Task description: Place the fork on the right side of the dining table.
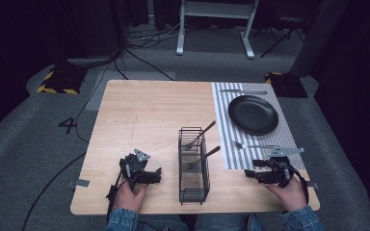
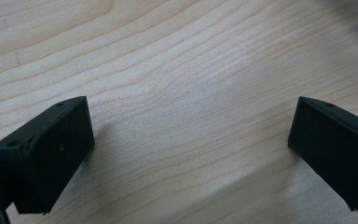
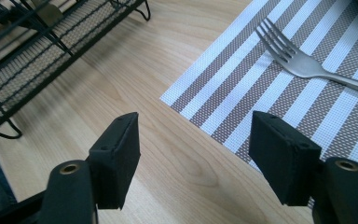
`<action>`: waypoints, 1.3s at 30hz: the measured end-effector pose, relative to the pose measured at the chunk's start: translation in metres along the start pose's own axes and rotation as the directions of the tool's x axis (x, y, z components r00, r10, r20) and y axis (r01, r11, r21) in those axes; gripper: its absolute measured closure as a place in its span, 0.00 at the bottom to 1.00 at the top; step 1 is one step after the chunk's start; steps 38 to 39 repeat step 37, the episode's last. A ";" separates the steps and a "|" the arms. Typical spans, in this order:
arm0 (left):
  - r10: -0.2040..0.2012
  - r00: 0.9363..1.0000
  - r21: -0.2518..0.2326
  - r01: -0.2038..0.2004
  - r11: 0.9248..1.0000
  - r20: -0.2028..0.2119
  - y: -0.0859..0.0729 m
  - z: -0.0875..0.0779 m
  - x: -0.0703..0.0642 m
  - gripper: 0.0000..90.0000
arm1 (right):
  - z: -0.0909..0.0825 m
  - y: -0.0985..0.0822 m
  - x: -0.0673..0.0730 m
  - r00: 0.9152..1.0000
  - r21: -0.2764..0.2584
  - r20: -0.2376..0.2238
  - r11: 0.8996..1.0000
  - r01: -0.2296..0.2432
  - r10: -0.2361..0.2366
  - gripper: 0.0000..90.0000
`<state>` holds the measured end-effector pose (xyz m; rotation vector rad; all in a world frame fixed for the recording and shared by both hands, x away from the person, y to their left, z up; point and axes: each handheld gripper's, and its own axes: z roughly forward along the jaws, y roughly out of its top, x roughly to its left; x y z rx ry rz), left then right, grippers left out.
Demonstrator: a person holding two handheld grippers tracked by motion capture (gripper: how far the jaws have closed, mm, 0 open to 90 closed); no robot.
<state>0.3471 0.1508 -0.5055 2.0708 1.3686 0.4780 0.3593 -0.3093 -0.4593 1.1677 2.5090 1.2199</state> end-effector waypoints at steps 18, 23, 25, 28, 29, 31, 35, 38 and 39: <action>-0.001 1.000 -0.001 0.001 1.000 0.000 0.000 0.000 0.000 0.00 | 0.035 -0.020 0.018 0.992 0.041 0.048 0.993 0.114 -0.116 0.38; 0.003 1.000 0.001 -0.003 1.000 0.000 0.000 0.000 0.000 0.00 | 0.038 -0.022 0.022 0.989 0.038 0.053 0.990 0.139 -0.141 0.38; 0.001 1.000 0.000 -0.001 1.000 -0.001 0.000 0.000 0.000 0.00 | 0.039 -0.023 0.022 0.987 0.031 0.058 0.988 0.148 -0.150 0.37; 0.003 1.000 0.000 -0.003 1.000 0.000 0.000 0.000 0.000 0.00 | 0.039 -0.025 0.023 0.983 0.018 0.066 0.985 0.170 -0.170 0.35; 0.000 1.000 0.000 0.000 1.000 0.000 0.000 0.000 0.000 0.00 | 0.040 -0.027 0.025 0.980 0.015 0.075 0.983 0.183 -0.183 0.32; 0.003 1.000 0.001 -0.003 1.000 0.000 0.000 0.000 0.000 0.00 | 0.044 -0.030 0.027 0.969 0.000 0.095 0.973 0.229 -0.228 0.22; 0.003 1.000 0.000 -0.003 1.000 0.000 0.000 0.000 0.000 0.00 | 0.045 -0.029 0.027 0.972 0.014 0.094 0.976 0.217 -0.217 0.16; 0.003 1.000 0.000 -0.003 1.000 0.000 0.000 0.000 0.000 0.00 | 0.046 -0.029 0.028 0.972 0.016 0.105 0.978 0.209 -0.209 0.15; 0.003 1.000 0.000 -0.003 1.000 0.000 0.000 0.000 0.000 0.00 | 0.046 -0.029 0.028 0.972 0.016 0.105 0.978 0.209 -0.209 0.15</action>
